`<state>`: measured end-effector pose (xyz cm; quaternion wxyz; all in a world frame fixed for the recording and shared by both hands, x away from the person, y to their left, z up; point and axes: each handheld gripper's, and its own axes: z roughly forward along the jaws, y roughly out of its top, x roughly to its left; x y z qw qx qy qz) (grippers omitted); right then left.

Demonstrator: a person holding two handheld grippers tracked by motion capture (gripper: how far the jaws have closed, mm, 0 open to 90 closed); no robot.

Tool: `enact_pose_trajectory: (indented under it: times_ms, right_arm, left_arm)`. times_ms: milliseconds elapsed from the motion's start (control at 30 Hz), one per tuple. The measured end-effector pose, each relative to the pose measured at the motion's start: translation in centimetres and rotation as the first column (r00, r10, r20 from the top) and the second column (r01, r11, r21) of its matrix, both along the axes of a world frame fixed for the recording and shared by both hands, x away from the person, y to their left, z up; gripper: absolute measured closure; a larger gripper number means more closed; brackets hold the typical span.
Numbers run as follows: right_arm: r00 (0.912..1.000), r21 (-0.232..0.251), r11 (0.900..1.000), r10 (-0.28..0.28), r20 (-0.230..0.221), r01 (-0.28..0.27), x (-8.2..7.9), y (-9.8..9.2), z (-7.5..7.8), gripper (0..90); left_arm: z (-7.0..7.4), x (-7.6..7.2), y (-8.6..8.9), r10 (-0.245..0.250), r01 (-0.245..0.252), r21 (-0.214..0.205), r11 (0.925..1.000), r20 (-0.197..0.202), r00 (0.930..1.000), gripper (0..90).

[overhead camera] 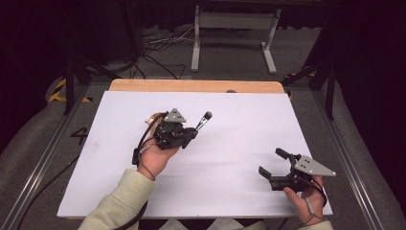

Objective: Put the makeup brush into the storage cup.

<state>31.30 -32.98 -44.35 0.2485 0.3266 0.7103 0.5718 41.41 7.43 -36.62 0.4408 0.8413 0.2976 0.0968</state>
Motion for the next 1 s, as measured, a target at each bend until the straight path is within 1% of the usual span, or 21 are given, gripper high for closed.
enact_pose_trajectory:
  times_ms: [167,200,300,333,367,400,467,500,533,567,600,633,667,700,733,767,800,833,867,933,1000]
  right_arm:
    - [1.0,0.0,1.0,0.002,-0.003,-0.002,0.0,0.0,0.0,3.1]
    - [1.0,0.0,1.0,0.002,-0.003,-0.002,0.0,0.0,0.0,3.1]
    - [1.0,0.001,1.0,0.001,-0.003,-0.001,0.0,0.0,0.0,3.1]
    - [1.0,0.002,1.0,0.0,-0.002,0.0,0.0,0.0,0.0,3.1]
    - [1.0,0.002,1.0,0.0,-0.002,0.0,0.0,0.0,0.0,3.1]
    - [1.0,0.001,1.0,-0.001,0.0,0.001,0.0,0.0,0.0,3.1]
    - [1.0,0.0,1.0,-0.001,0.0,0.001,0.0,0.0,0.0,3.1]
    - [1.0,0.0,1.0,-0.001,-0.001,0.001,0.0,0.0,0.0,3.1]
    - [1.0,0.0,1.0,-0.001,0.0,0.001,0.0,0.0,0.0,3.1]
    - [1.0,-0.001,1.0,-0.001,0.0,0.001,0.0,0.0,0.0,3.1]
    - [1.0,-0.002,1.0,0.0,0.001,0.0,0.0,0.0,0.0,3.1]
    - [1.0,-0.001,1.0,0.001,-0.001,-0.001,0.0,0.0,0.0,3.1]
    - [1.0,-0.001,1.0,0.001,-0.002,-0.001,0.0,0.0,0.0,3.1]
    - [1.0,-0.002,1.0,0.001,0.001,-0.001,0.0,0.0,0.0,3.1]
    - [1.0,-0.002,1.0,0.001,0.001,-0.001,0.0,0.0,0.0,3.1]
    - [1.0,-0.002,1.0,0.001,0.0,-0.001,0.0,0.0,0.0,3.0]
    - [1.0,-0.001,1.0,0.0,0.001,0.0,0.0,0.0,0.0,3.1]
    - [1.0,-0.001,1.0,0.0,0.0,0.0,0.0,0.0,0.0,3.0]
    - [1.0,0.0,1.0,0.0,0.001,0.0,0.0,0.0,0.0,3.1]
    - [1.0,-0.002,1.0,0.001,0.001,-0.001,0.0,0.0,0.0,3.1]
    - [1.0,-0.001,1.0,-0.002,0.0,0.002,-0.1,0.0,0.0,3.1]
  left_arm:
    - [-0.2,0.0,1.0,0.027,-0.024,-0.053,0.9983,0.049,0.9984,78.9]
    - [-0.2,0.0,1.2,0.03,-0.027,-0.063,0.9977,0.052,0.9982,78.9]
    - [-0.3,-0.1,1.7,0.047,-0.037,-0.097,0.9945,0.1,0.9939,78.9]
    - [-0.3,-0.1,1.9,0.05,-0.038,-0.115,0.9927,0.108,0.9929,79.0]
    - [-0.3,-0.1,1.9,0.05,-0.038,-0.115,0.9927,0.108,0.9929,78.9]
    - [-0.3,-0.2,2.1,0.055,-0.039,-0.126,0.9913,0.125,0.9907,78.9]
    - [-0.3,-0.2,2.2,0.054,-0.037,-0.126,0.9913,0.132,0.9898,78.9]
    - [-0.3,-0.2,2.3,0.055,-0.037,-0.128,0.991,0.142,0.9883,79.0]
    - [-0.3,-0.2,2.4,0.06,-0.04,-0.138,0.9896,0.144,0.9878,78.9]
    - [-0.3,-0.1,2.5,0.062,-0.039,-0.139,0.9895,0.164,0.9845,78.9]
    - [-0.3,-0.2,2.5,0.066,-0.041,-0.151,0.9877,0.161,0.9848,78.9]
    - [-0.3,-0.2,2.6,0.067,-0.04,-0.151,0.9877,0.179,0.9816,78.9]
    - [-0.4,-0.2,2.8,0.07,-0.041,-0.157,0.9867,0.187,0.9799,78.9]
    - [-0.4,0.0,3.0,0.083,-0.05,-0.171,0.984,0.191,0.9782,78.9]
    - [-0.4,0.0,3.0,0.083,-0.05,-0.171,0.984,0.191,0.9782,78.9]
    - [-0.4,0.0,3.2,0.083,-0.049,-0.186,0.9814,0.185,0.9792,78.9]
    - [-0.4,0.2,3.4,0.085,-0.047,-0.195,0.9798,0.194,0.9772,78.9]
    - [-0.5,0.2,3.6,0.09,-0.048,-0.216,0.9753,0.19,0.9776,78.9]
    - [-0.5,0.3,3.7,0.098,-0.052,-0.228,0.9724,0.194,0.9761,78.9]
    - [-0.5,0.4,3.8,0.097,-0.051,-0.232,0.9715,0.192,0.9766,78.9]
    - [-0.5,0.5,3.9,0.098,-0.05,-0.23,0.9719,0.203,0.9743,78.9]
